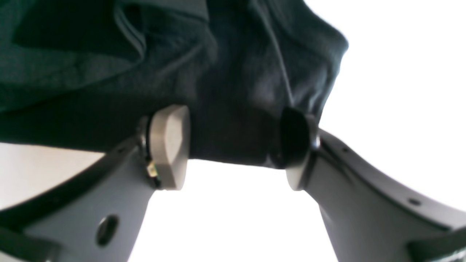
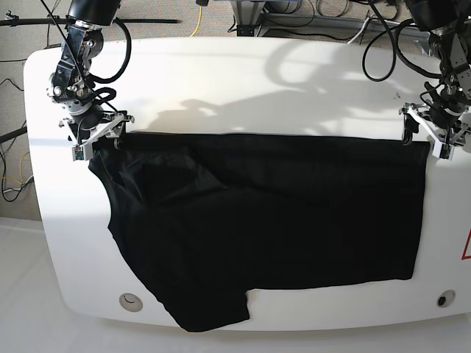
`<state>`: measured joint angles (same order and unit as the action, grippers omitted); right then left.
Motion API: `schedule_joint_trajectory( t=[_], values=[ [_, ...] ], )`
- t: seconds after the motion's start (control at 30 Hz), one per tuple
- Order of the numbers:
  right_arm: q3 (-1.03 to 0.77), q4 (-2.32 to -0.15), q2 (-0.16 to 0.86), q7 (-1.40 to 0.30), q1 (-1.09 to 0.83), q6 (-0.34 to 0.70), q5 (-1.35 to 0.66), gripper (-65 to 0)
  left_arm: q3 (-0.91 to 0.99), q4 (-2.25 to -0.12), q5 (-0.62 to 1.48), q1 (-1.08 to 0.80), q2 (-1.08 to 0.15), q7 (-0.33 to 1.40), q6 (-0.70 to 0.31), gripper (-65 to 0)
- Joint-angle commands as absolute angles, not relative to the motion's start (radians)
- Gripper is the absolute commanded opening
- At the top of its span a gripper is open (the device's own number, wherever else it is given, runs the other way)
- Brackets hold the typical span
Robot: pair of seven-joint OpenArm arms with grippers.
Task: Fold the T-shirt properly
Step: 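Pull the gripped edge back toward the robot, stretching the shirt flat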
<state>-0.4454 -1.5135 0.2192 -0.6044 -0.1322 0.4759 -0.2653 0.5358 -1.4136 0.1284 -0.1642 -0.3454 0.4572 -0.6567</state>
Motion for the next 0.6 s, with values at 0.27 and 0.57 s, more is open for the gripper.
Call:
schedule_joint_trajectory(
  t=[0.27,0.57],
  values=[
    [-0.441,-1.525,0.240,-0.555,-0.151,0.470,-0.276,-30.1,0.554,-1.438,0.099,-0.174,-0.342,0.456,-0.687,-18.1],
    [-0.454,-1.520,0.239,-0.529,-0.154,0.471,-0.272,-29.3,0.553,-1.440,0.060,-0.184,-0.330,0.430,-0.681,-18.7]
  ],
)
